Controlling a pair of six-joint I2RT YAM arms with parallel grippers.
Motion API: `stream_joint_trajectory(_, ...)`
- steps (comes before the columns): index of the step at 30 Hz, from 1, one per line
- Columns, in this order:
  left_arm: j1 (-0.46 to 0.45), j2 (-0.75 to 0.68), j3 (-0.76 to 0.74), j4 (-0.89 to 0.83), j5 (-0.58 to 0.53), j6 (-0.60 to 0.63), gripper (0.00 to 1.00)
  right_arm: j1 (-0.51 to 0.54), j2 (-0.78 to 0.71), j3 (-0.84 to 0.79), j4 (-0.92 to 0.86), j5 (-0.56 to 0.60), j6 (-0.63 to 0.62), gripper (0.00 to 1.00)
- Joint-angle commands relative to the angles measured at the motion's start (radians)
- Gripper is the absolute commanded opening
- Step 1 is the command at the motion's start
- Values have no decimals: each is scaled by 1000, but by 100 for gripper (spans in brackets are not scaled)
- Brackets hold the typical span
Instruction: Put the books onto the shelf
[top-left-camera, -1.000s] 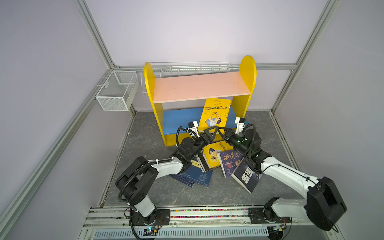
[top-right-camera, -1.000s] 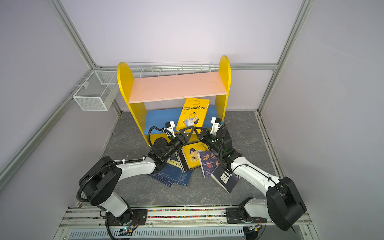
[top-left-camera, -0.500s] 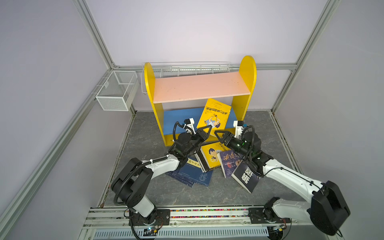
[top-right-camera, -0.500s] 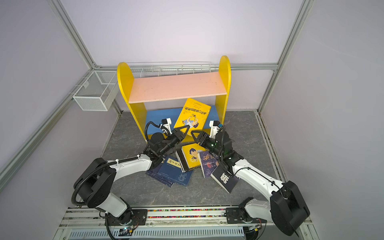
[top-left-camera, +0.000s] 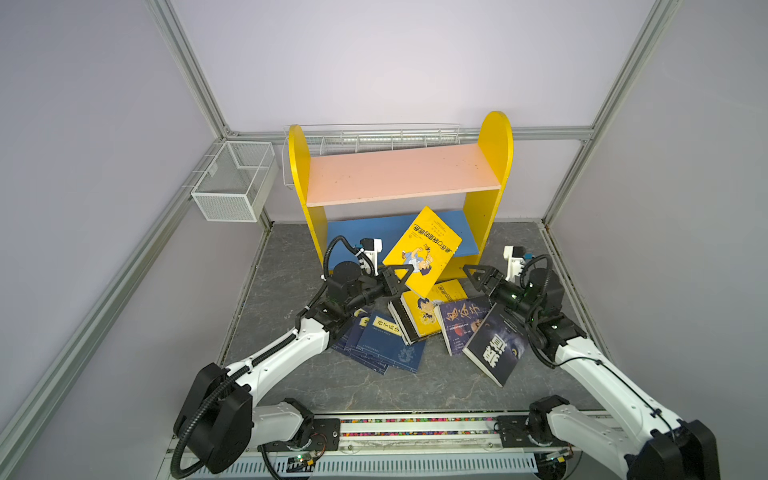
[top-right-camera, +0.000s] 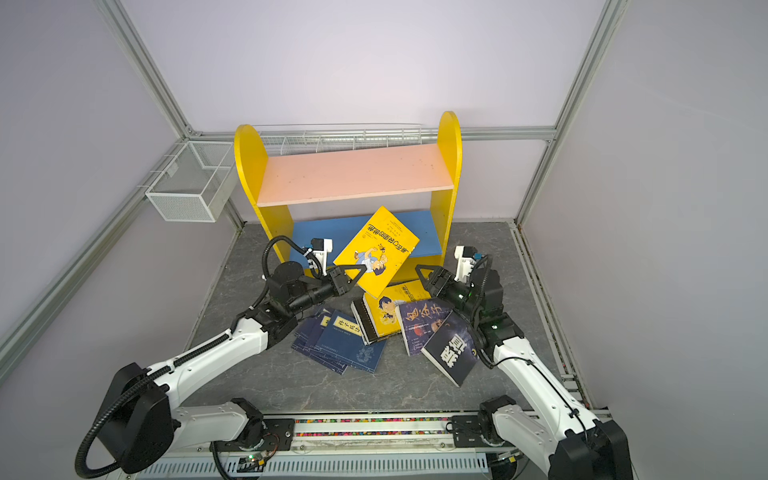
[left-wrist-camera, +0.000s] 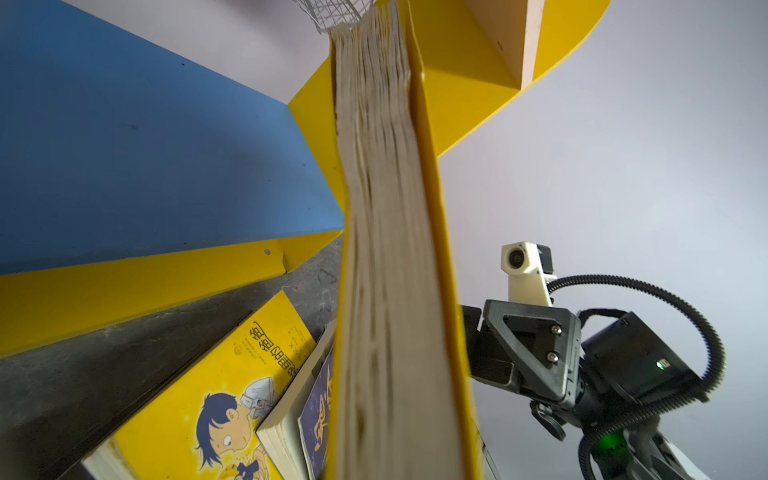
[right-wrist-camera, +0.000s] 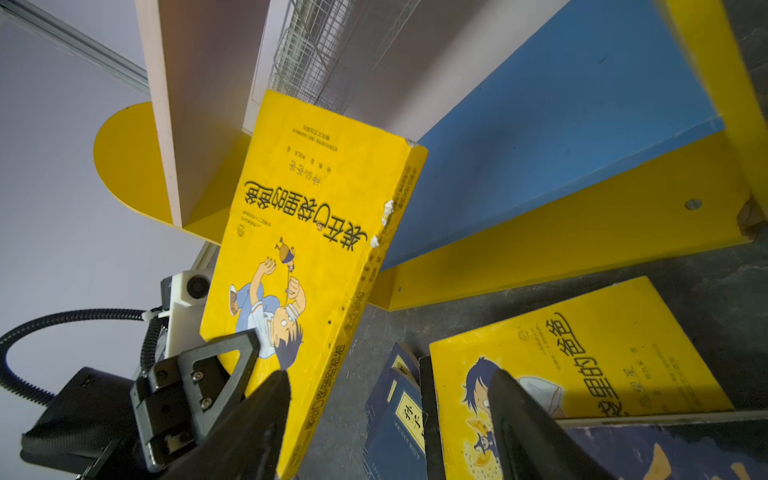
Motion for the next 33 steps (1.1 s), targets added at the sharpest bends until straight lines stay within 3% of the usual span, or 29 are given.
stream_joint_trajectory(1, 6, -7, 15, 8, 63, 46, 0, -1, 17, -19, 101, -99, 13, 76)
stream_joint_trajectory(16, 6, 28, -9, 179, 155, -26, 0, 22, 185, -38, 406, -135, 152, 59)
stream_joint_trajectory(25, 6, 52, -13, 183, 195, -33, 0, 53, 166, -16, 391, -115, 126, 24)
stream_joint_trajectory(26, 6, 51, -18, 183, 174, -35, 3, 55, 159, -17, 384, -109, 127, 20)
stream_joint_trajectory(28, 6, 54, -23, 189, 146, -42, 23, 56, 144, -27, 371, -87, 137, 13)
stream_joint_trajectory(30, 6, 63, -28, 211, 116, -64, 51, 57, 126, -46, 378, -44, 163, 10)
stream_joint_trajectory(33, 6, 90, -34, 244, 81, -103, 62, 60, 106, -66, 400, -1, 206, 8)
